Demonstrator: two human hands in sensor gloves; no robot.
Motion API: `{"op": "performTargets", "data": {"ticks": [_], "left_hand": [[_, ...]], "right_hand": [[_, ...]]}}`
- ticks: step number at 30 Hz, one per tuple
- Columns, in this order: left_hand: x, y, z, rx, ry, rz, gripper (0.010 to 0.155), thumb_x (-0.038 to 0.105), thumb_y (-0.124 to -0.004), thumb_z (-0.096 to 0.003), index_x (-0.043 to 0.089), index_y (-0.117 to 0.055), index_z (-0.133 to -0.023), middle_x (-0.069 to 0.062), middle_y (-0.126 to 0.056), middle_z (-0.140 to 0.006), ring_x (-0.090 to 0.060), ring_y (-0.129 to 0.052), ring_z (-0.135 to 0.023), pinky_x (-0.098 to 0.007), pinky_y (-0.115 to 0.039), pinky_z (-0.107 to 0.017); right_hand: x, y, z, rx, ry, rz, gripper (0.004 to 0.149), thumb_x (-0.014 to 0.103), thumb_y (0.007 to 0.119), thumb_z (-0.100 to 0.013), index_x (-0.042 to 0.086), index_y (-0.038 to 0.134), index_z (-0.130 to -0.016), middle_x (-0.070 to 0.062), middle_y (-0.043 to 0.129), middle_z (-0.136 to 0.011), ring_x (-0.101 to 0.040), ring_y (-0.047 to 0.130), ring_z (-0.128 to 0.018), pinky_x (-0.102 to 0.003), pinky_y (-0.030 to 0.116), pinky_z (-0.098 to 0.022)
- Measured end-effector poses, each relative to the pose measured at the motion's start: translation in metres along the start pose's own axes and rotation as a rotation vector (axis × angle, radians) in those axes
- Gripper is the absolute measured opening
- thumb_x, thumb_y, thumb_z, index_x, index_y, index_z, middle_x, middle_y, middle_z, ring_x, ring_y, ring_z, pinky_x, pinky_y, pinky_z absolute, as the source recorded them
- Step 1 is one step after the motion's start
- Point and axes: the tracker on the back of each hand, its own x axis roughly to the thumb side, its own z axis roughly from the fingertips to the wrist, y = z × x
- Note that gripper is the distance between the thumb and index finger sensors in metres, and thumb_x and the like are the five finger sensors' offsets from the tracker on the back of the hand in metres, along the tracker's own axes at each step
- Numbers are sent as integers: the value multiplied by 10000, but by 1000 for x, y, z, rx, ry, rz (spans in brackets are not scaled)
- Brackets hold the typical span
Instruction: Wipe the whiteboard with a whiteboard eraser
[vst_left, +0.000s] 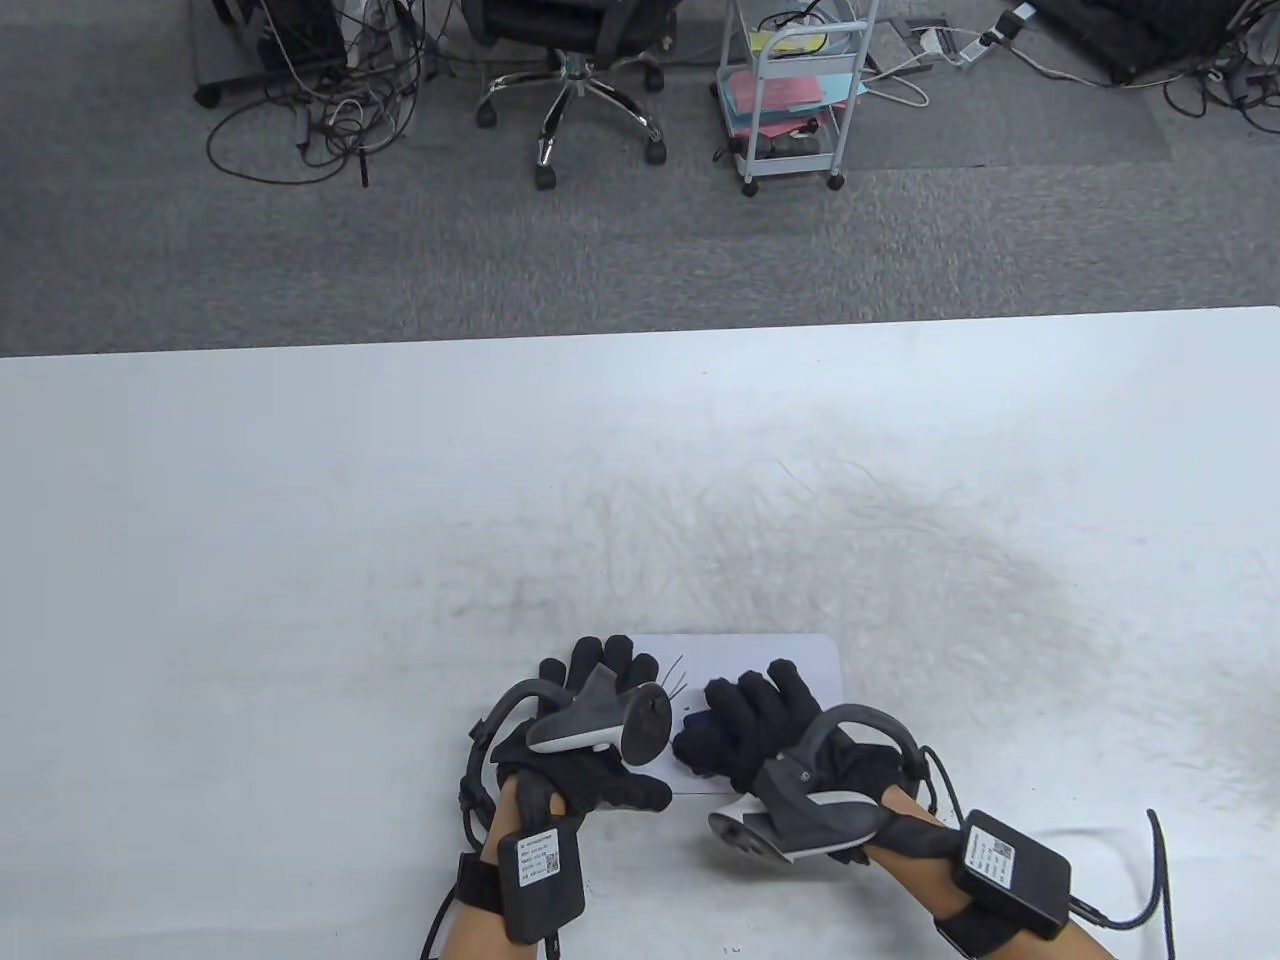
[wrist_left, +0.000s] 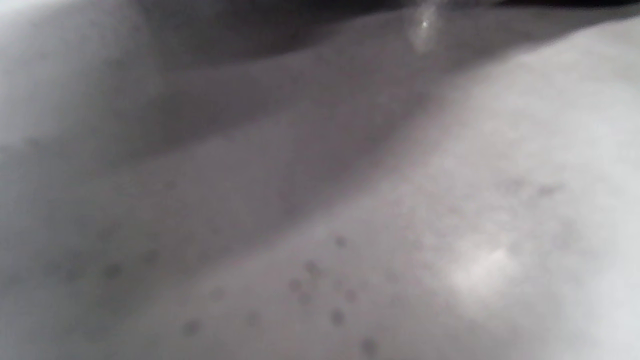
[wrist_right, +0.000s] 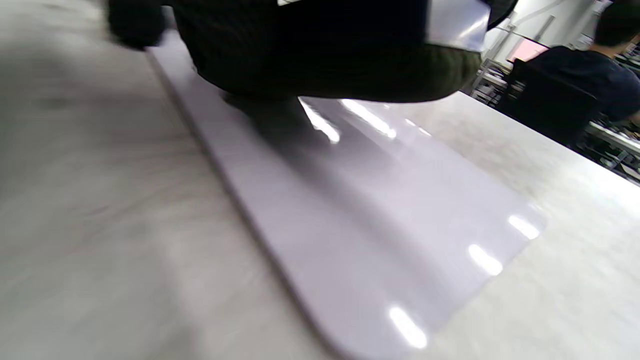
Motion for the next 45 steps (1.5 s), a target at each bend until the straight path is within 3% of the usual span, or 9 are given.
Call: {"op": "performTargets", "data": {"ticks": [5,8,12,16,23,29,33,42,45], "left_hand": [[0,0,0,8,-1,1,1185,760,-583,-315,127,46,-1095,-224,90,-1131,-527,-18,-1034,-686,-216,-738],[0,-1,0,12,-1,2,1184,760,-582,-315,127,45,-1095,-225,88,-1131,-526,-19,-1034,-685,-215,-738],[0,-1,0,7,0,3,1184,756,-583,-315,124,46,-1092,-227,89,-1129,-527,-18,-1033,-686,-214,-739],[0,0,0,10,5,-2,1185,753,-582,-311,120,44,-1093,-232,83,-1130,-528,-24,-1036,-685,-220,-742],[1,0,0,10,5,-3,1184,755,-580,-312,120,45,-1092,-231,84,-1130,-529,-24,-1035,-685,-220,-741],[1,-1,0,9,2,1,1186,756,-583,-314,122,48,-1092,-229,88,-1129,-527,-19,-1033,-685,-216,-740],[1,0,0,-4,6,-1,1186,755,-588,-317,121,48,-1092,-233,90,-1127,-530,-20,-1033,-685,-219,-742],[1,0,0,-5,5,0,1184,756,-587,-320,121,48,-1092,-231,90,-1127,-529,-19,-1032,-684,-219,-742],[1,0,0,1,3,2,1182,758,-584,-320,123,47,-1092,-229,90,-1127,-527,-20,-1032,-682,-217,-740]], "right_hand": [[-42,5,-53,24,160,-138,560,393,657,-623,413,404,-1122,-175,504,-1268,-450,646,-1109,-705,508,-806],[-48,4,-64,63,195,-208,555,387,660,-625,411,412,-1120,-178,498,-1268,-460,634,-1109,-710,494,-807],[-34,5,-55,-8,186,-94,558,390,659,-623,385,419,-1127,-207,529,-1250,-470,678,-1075,-699,535,-794],[-11,4,-32,-68,86,16,565,397,650,-619,343,427,-1135,-238,567,-1227,-474,727,-1035,-695,575,-772],[26,1,23,-86,-63,34,570,400,646,-620,345,420,-1140,-247,556,-1229,-483,716,-1038,-695,573,-773],[32,-3,32,-54,-108,33,561,404,636,-625,368,416,-1140,-223,529,-1247,-473,683,-1064,-703,543,-781],[22,-5,16,3,-73,-16,559,398,636,-631,391,402,-1138,-202,491,-1269,-461,634,-1105,-731,485,-795],[-45,-2,-69,77,168,-166,549,387,640,-632,426,396,-1122,-162,467,-1281,-445,602,-1130,-722,457,-811],[-56,2,-78,93,199,-288,548,381,650,-631,425,404,-1119,-167,474,-1272,-451,595,-1128,-720,454,-813]]}}
